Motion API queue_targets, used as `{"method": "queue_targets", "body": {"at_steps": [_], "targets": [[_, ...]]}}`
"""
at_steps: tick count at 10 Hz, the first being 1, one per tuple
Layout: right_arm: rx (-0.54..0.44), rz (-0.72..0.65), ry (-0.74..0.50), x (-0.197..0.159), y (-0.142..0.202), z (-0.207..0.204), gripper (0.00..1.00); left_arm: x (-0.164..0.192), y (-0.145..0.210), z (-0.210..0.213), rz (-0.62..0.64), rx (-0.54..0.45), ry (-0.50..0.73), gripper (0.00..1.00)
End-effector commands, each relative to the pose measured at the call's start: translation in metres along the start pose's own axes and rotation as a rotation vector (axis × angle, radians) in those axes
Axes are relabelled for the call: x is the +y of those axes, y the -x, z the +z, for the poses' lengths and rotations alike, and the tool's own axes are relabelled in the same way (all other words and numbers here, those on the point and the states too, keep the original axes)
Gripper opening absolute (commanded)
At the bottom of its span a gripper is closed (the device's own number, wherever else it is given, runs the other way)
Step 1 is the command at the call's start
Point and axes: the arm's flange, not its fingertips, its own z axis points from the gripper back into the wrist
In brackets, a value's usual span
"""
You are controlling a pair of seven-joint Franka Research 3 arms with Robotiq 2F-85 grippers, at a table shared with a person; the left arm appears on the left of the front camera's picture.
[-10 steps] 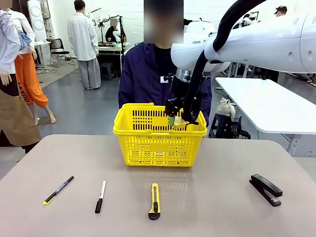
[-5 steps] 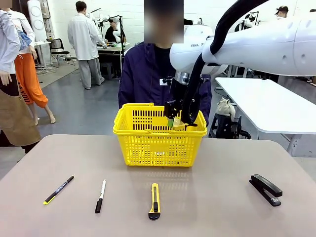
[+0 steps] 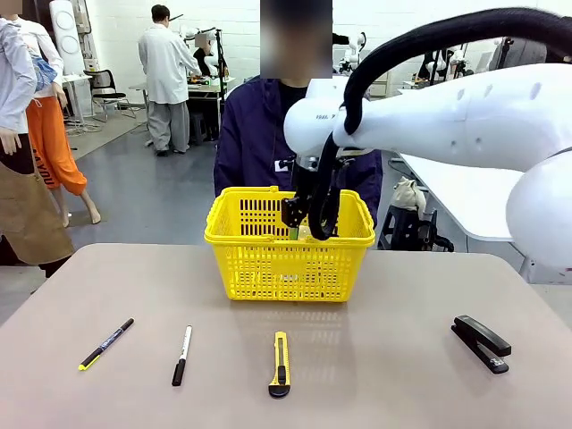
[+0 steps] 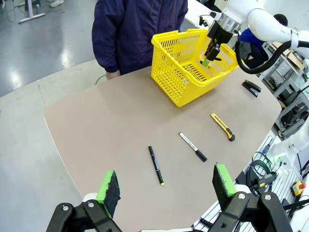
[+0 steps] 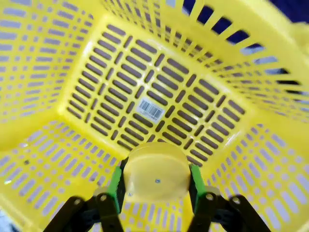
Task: Place the items the person wants into the basket.
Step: Pick up the item the person points to and place it in the Market Basket.
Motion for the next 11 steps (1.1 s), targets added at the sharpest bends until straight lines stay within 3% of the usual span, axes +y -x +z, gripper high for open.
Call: {"method": "queue_targets", "body": {"at_steps": [1, 2, 6, 11], "targets": [[0.058, -0.020, 0.042, -0.0023, -0.0238, 0.0020, 0.64, 0.0012, 0.0002, 0.0013, -0.018, -0.010, 0.009, 1.00], [0.054, -0.008, 0.047, -0.0010, -0.0236, 0.0025, 0.64, 0.0012, 0.0002, 0.0013, -0.018, -0.010, 0.009, 1.00], [0.047, 0.010, 0.058, 0.0040, -0.0184, 0.0039, 1.00, 0.0012, 0.0002, 0.0013, -0.018, -0.010, 0.009, 1.00], [0.052, 0.018, 0.055, 0.0029, -0.0155, 0.0047, 1.00, 0.0012, 0.0002, 0.0013, -0.018, -0.010, 0.009, 1.00]]}}
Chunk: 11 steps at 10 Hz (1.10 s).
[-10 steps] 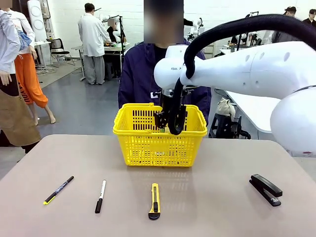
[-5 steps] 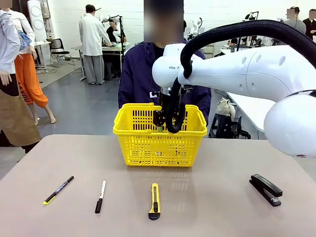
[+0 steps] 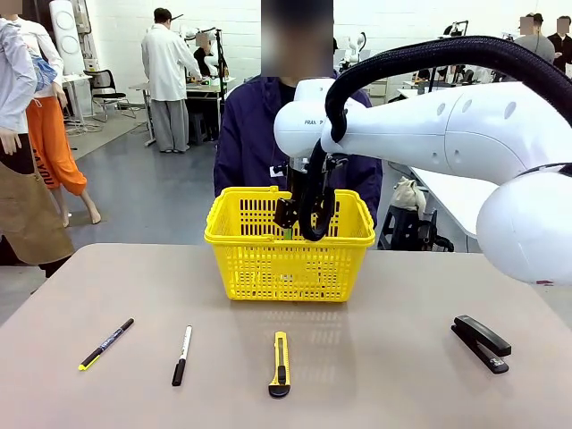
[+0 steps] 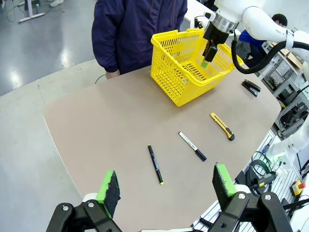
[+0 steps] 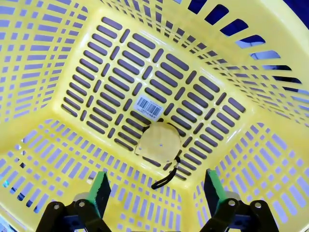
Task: Place the items the person wants into the basket.
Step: Pick up the item the person points to and place it in the Market Basket.
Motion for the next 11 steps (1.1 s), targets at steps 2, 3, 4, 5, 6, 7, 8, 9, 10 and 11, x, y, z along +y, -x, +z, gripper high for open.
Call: {"method": "queue_targets", "body": {"at_steps": [2, 3, 4, 5, 6, 7, 8, 9, 10, 11], "targets": [[-0.027, 0.013, 0.076, 0.011, 0.040, 0.035, 1.00, 0.001, -0.001, 0.001, -0.019, -0.011, 0.008, 1.00], [-0.051, -0.047, 0.112, 0.020, 0.081, 0.060, 1.00, 0.001, -0.001, 0.001, -0.019, -0.011, 0.008, 1.00], [-0.150, -0.067, 0.140, 0.029, 0.132, 0.090, 1.00, 0.001, -0.001, 0.001, -0.019, -0.011, 0.008, 1.00], [-0.194, -0.081, 0.129, 0.030, 0.173, 0.112, 1.00, 0.001, -0.001, 0.001, -0.019, -0.011, 0.008, 1.00], [-0.220, -0.091, 0.118, 0.024, 0.209, 0.129, 1.00, 0.001, -0.001, 0.001, -0.019, -0.011, 0.008, 1.00], [-0.224, -0.079, 0.093, 0.016, 0.241, 0.136, 1.00, 0.001, -0.001, 0.001, -0.019, -0.011, 0.008, 1.00], [-0.235, -0.081, 0.082, 0.005, 0.276, 0.134, 1.00, 0.001, -0.001, 0.001, -0.019, -0.011, 0.008, 1.00], [-0.243, -0.075, 0.066, -0.007, 0.301, 0.126, 1.00, 0.001, -0.001, 0.001, -0.019, -0.011, 0.008, 1.00], [-0.252, -0.079, 0.057, -0.018, 0.317, 0.115, 1.00, 0.001, -0.001, 0.001, -0.019, -0.011, 0.008, 1.00], [-0.247, -0.083, 0.048, -0.029, 0.324, 0.102, 1.00, 0.001, -0.001, 0.001, -0.019, -0.011, 0.008, 1.00]]}}
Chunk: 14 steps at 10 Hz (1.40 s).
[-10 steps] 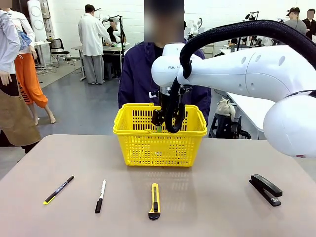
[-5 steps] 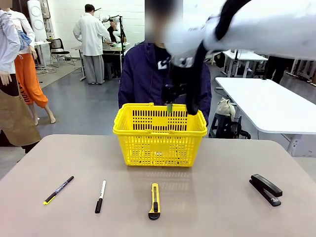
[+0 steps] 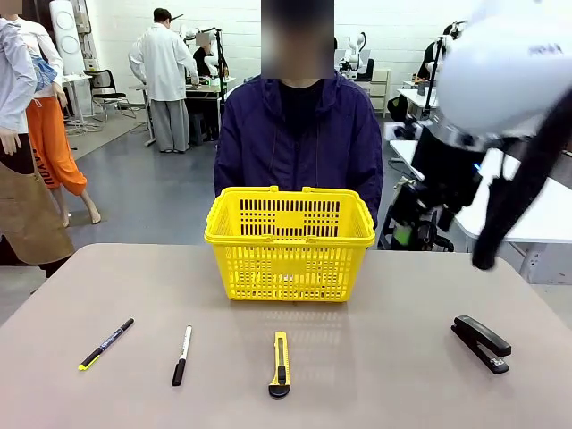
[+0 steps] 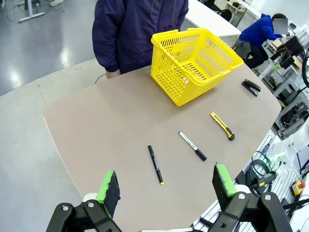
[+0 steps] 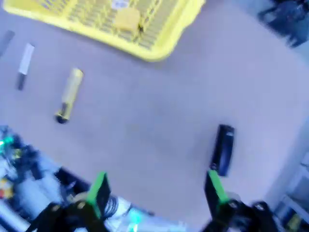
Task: Place the items the person wants into the basket.
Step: Pick up the item the person points to and place it in the Market Basket.
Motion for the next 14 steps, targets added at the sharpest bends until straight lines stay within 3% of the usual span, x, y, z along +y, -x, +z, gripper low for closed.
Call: {"method": "queue_targets", "body": {"at_steps": [1, 4, 5, 13, 14], "targets": [[-0.017, 0.012, -0.034, -0.016, 0.009, -0.030, 1.00, 0.001, 0.001, 0.001, -0.018, -0.014, 0.008, 1.00], [-0.001, -0.082, -0.056, -0.025, -0.004, -0.048, 1.00, 0.001, 0.001, 0.001, -0.018, -0.014, 0.008, 1.00], [0.012, -0.016, -0.013, -0.023, 0.014, -0.040, 1.00, 0.001, 0.001, 0.001, -0.018, -0.014, 0.008, 1.00], [0.006, -0.024, -0.018, -0.021, 0.011, -0.039, 1.00, 0.001, 0.001, 0.001, -0.018, -0.014, 0.008, 1.00], [-0.129, 0.128, -0.019, -0.036, 0.050, 0.000, 1.00, 0.001, 0.001, 0.001, -0.018, -0.014, 0.008, 1.00]]}}
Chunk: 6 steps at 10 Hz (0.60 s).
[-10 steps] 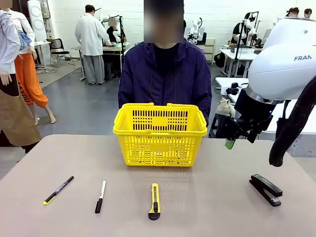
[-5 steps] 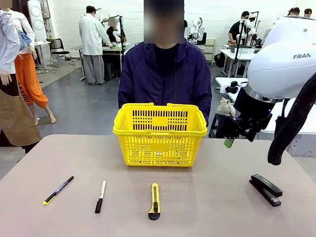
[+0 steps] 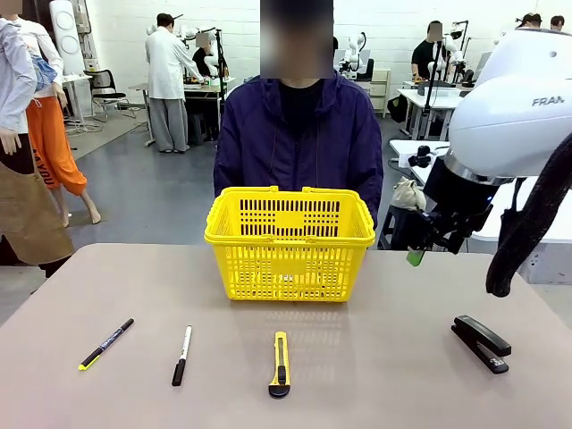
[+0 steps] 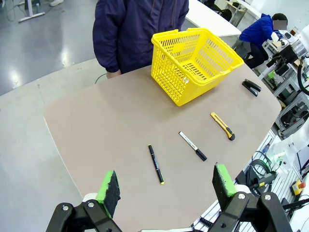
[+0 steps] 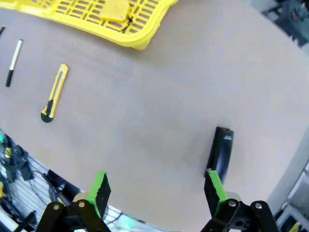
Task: Place the items the person wants into the basket.
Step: Pick up the item the person points to and place it in the Market Basket.
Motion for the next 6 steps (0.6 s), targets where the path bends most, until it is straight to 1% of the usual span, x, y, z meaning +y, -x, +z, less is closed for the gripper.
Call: {"method": "queue_targets", "body": {"at_steps": [1, 3, 4, 5, 6], "targets": [[-0.218, 0.176, -0.070, -0.028, 0.063, 0.059, 1.00, 0.000, 0.001, 0.001, -0.018, -0.015, 0.009, 1.00], [-0.445, 0.294, -0.183, -0.069, 0.112, 0.106, 1.00, 0.000, 0.001, 0.001, -0.018, -0.015, 0.009, 1.00], [-0.537, 0.359, -0.269, -0.092, 0.134, 0.122, 1.00, 0.000, 0.001, 0.001, -0.018, -0.015, 0.009, 1.00], [-0.600, 0.367, -0.370, -0.123, 0.161, 0.134, 1.00, 0.000, 0.001, 0.001, -0.018, -0.015, 0.009, 1.00], [-0.650, 0.360, -0.443, -0.152, 0.183, 0.139, 1.00, 0.000, 0.001, 0.001, -0.018, -0.015, 0.009, 1.00]]}}
